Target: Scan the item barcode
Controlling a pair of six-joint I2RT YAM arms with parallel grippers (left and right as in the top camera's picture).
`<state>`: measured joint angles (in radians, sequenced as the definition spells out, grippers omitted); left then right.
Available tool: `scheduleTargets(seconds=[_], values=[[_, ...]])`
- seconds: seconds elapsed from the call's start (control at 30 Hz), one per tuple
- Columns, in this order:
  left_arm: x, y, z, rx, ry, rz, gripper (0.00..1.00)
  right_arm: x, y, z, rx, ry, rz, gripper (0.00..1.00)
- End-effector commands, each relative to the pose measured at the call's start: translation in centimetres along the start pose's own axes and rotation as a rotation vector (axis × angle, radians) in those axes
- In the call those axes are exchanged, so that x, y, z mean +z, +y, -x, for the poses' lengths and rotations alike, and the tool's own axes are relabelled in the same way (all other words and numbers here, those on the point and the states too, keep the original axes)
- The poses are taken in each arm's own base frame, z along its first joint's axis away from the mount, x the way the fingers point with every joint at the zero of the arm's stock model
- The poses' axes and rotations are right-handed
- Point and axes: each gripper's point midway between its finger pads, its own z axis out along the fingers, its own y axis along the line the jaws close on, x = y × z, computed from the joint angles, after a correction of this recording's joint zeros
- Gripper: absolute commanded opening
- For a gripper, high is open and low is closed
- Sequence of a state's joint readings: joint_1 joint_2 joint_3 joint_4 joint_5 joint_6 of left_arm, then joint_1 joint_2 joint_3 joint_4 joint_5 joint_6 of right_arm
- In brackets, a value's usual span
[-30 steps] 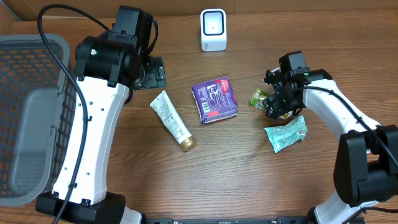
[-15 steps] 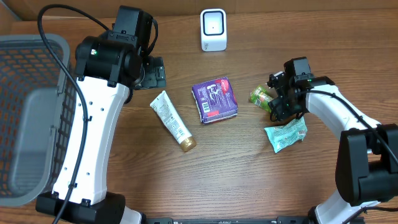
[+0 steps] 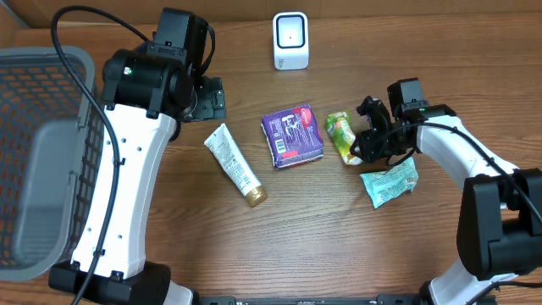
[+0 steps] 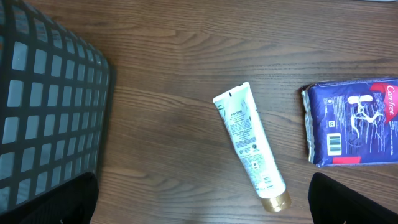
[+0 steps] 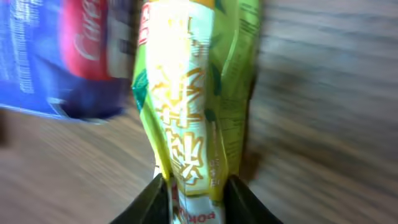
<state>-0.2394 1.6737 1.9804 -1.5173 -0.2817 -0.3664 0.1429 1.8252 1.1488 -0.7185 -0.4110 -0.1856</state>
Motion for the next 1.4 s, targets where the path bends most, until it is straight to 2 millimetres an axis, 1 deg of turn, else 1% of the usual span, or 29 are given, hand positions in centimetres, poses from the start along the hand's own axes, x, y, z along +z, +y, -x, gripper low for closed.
scheduleTargets(seconds=[0.0, 0.07, 0.13, 0.17, 0.2, 0.27, 0.3, 0.37, 0.43, 0.5, 0.6, 0.67, 0.7, 0.8, 0.9, 1.03, 1.17, 1.2, 1.27, 1.37], values=[[0.3, 0.3, 0.0, 0.005, 0.001, 0.016, 1.00, -0.2, 2.9, 0.5, 0.165, -0.019, 0.171, 0.20], [0.3, 0.3, 0.0, 0.005, 0.001, 0.016, 1.00, -0.2, 2.9, 0.7, 0.227, -0.023, 0.175, 0.15], [0.3, 0.3, 0.0, 0.005, 0.001, 0.016, 1.00, -0.2, 2.9, 0.7, 0.245, -0.023, 0.175, 0.15], [0.3, 0.3, 0.0, 0.005, 0.001, 0.016, 1.00, -0.2, 2.8, 0.7, 0.244, -0.023, 0.172, 0.19], [0.3, 0.3, 0.0, 0.005, 0.001, 0.016, 0.99, -0.2, 2.6, 0.7, 0.244, -0.022, 0.158, 0.27], [0.3, 0.3, 0.0, 0.005, 0.001, 0.016, 1.00, -0.1, 1.6, 0.6, 0.245, -0.024, 0.098, 0.32], [0.3, 0.3, 0.0, 0.005, 0.001, 0.016, 1.00, 0.1, 1.2, 0.5, 0.242, -0.022, 0.066, 0.36], [0.3, 0.3, 0.0, 0.005, 0.001, 0.016, 1.00, 0.2, 0.9, 0.4, 0.234, -0.016, 0.031, 0.42], [0.3, 0.3, 0.0, 0.005, 0.001, 0.016, 1.00, 0.5, 1.2, 0.2, 0.219, -0.009, 0.022, 0.47], [0.3, 0.3, 0.0, 0.005, 0.001, 0.016, 1.00, 0.8, 2.2, 0.2, 0.195, -0.001, 0.028, 0.51], [0.3, 0.3, 0.0, 0.005, 0.001, 0.016, 1.00, 1.5, 3.3, 0.0, 0.157, 0.014, -0.002, 0.62], [0.3, 0.3, 0.0, 0.005, 0.001, 0.016, 0.99, 2.0, 4.1, 0.0, 0.125, 0.015, -0.020, 0.66], [0.3, 0.3, 0.1, 0.000, -0.001, 0.014, 1.00, 2.1, 4.1, 0.0, 0.132, 0.013, -0.042, 0.70], [0.2, -0.2, 1.2, -0.028, -0.045, -0.009, 1.00, 2.4, 3.3, 0.2, 0.214, -0.008, -0.147, 0.70], [0.3, 0.1, 1.5, -0.031, -0.055, 0.002, 0.99, 2.3, 2.7, 0.3, 0.257, -0.022, -0.185, 0.69], [0.7, 1.9, 1.5, -0.079, -0.032, 0.015, 1.00, 2.2, 2.5, 0.7, 0.253, -0.040, -0.198, 0.64], [1.4, 3.6, 1.4, -0.167, 0.016, -0.045, 1.00, 2.6, 2.4, 0.7, 0.252, -0.040, -0.198, 0.61], [1.7, 4.9, 1.3, -0.219, 0.038, -0.063, 1.00, 3.0, 2.2, 0.5, 0.256, -0.026, -0.201, 0.59], [2.0, 5.9, 1.3, -0.257, 0.051, -0.075, 1.00, 3.4, 2.0, 0.2, 0.256, -0.012, -0.203, 0.59], [2.2, 7.3, 1.4, -0.232, 0.051, -0.070, 1.00, 3.4, 2.2, 0.1, 0.257, -0.007, -0.193, 0.56]])
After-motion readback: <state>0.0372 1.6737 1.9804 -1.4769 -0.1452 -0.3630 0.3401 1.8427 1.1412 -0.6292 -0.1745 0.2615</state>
